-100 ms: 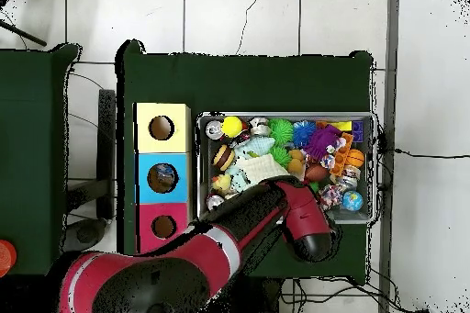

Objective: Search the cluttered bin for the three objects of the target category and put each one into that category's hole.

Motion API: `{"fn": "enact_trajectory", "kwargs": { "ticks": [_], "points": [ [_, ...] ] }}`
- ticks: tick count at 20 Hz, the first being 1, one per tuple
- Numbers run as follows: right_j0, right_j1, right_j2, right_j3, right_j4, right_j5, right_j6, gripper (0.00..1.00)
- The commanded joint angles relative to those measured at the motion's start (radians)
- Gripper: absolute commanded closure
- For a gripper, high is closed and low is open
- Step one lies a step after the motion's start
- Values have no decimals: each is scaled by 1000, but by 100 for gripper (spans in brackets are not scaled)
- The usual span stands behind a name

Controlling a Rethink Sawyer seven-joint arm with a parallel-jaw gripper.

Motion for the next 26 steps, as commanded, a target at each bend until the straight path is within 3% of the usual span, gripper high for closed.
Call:
{"fn": "enact_trajectory", "kwargs": {
  "ticks": [1, 12, 16, 17, 21, 26],
  "points": [
    [-62, 10, 250, 31, 82, -157, 181, 100],
    [-69, -27, 269, 57, 103, -102, 139, 100],
    [49, -62, 176, 108, 61, -84, 284, 100],
    [107, -62, 126, 122, 27, -108, 371, 100],
    [249, -64, -2, 153, -42, -187, 518, 100],
    [335, -45, -76, 161, -79, -242, 595, 100]
  ]
}}
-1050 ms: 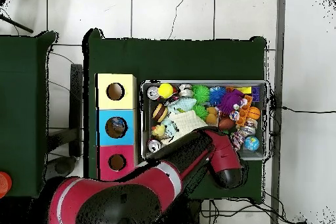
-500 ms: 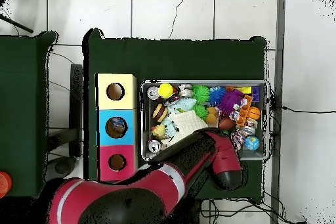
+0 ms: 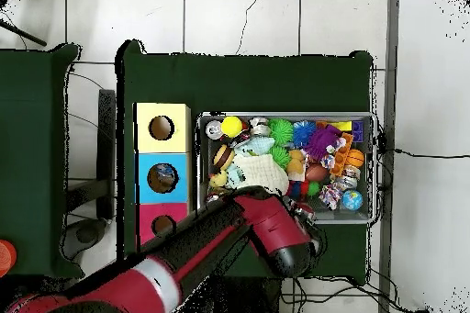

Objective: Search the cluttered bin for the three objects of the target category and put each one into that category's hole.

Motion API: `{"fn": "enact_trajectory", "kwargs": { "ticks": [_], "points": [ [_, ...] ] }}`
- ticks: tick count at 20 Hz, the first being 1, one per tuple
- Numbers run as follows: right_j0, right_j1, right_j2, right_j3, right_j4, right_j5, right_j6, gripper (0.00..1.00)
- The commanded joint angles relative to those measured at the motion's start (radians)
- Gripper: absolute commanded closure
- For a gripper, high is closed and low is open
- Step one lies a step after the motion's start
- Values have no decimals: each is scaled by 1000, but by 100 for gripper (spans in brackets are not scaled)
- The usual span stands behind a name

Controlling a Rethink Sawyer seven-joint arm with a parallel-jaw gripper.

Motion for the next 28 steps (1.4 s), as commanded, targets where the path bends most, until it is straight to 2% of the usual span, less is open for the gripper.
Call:
{"fn": "enact_trajectory", "kwargs": {
  "ticks": [1, 8, 22, 24, 28],
  "points": [
    [129, 19, -10, 44, -34, -241, 491, 100],
    [172, 49, -65, 30, -70, -295, 555, 100],
    [160, 52, -84, 2, -88, -343, 559, 100],
    [172, 53, -96, -5, -97, -362, 585, 100],
    [225, 64, -169, -52, -148, -453, 690, 100]
  ]
}}
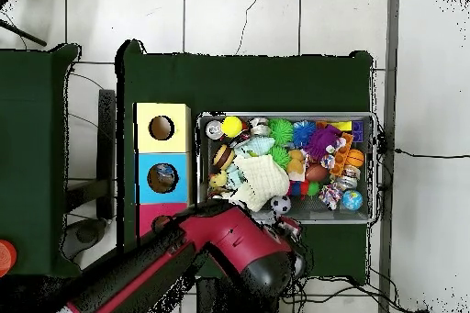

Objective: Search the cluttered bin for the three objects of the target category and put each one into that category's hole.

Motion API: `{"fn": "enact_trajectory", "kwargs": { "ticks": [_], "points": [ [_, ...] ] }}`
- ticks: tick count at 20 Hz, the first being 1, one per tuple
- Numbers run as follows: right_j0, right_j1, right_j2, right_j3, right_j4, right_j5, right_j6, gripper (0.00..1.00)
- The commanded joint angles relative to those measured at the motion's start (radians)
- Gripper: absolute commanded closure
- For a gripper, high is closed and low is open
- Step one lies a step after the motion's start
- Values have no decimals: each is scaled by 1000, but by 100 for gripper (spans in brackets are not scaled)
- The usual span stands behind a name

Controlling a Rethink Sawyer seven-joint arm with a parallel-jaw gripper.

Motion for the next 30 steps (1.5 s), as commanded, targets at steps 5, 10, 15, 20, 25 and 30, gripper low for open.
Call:
{"fn": "enact_trajectory", "kwargs": {
  "ticks": [5, 10, 15, 20, 25, 30],
  "points": [
    [84, 70, -80, -134, -67, -331, 529, 100],
    [119, 89, -127, -166, -62, -397, 598, 100],
    [151, 97, -167, -210, -49, -451, 694, 100],
    [151, 82, -192, -285, -42, -480, 759, 100],
    [109, 94, -202, -391, -61, -544, 868, 100],
    [73, 97, -199, -476, -66, -608, 970, 100]
  ]
}}
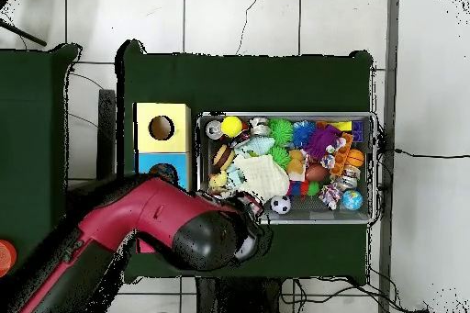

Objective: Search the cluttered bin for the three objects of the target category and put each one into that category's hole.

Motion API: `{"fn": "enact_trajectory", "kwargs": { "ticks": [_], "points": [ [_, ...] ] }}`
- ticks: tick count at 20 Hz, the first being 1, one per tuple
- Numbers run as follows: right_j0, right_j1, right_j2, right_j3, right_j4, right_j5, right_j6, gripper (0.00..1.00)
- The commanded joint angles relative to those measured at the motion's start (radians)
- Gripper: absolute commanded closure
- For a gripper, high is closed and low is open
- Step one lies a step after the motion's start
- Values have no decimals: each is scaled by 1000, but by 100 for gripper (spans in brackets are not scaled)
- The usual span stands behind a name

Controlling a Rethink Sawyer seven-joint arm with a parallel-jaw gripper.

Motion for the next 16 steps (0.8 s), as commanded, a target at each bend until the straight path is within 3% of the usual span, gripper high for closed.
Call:
{"fn": "enact_trajectory", "kwargs": {
  "ticks": [1, 7, 11, 16],
  "points": [
    [-63, 56, 54, -245, 10, -205, 443, 100],
    [-43, 120, -33, -335, 16, -277, 661, 100],
    [-48, 148, -68, -409, 19, -342, 769, 100],
    [-38, 184, -104, -445, 35, -353, 861, 100]
  ]
}}
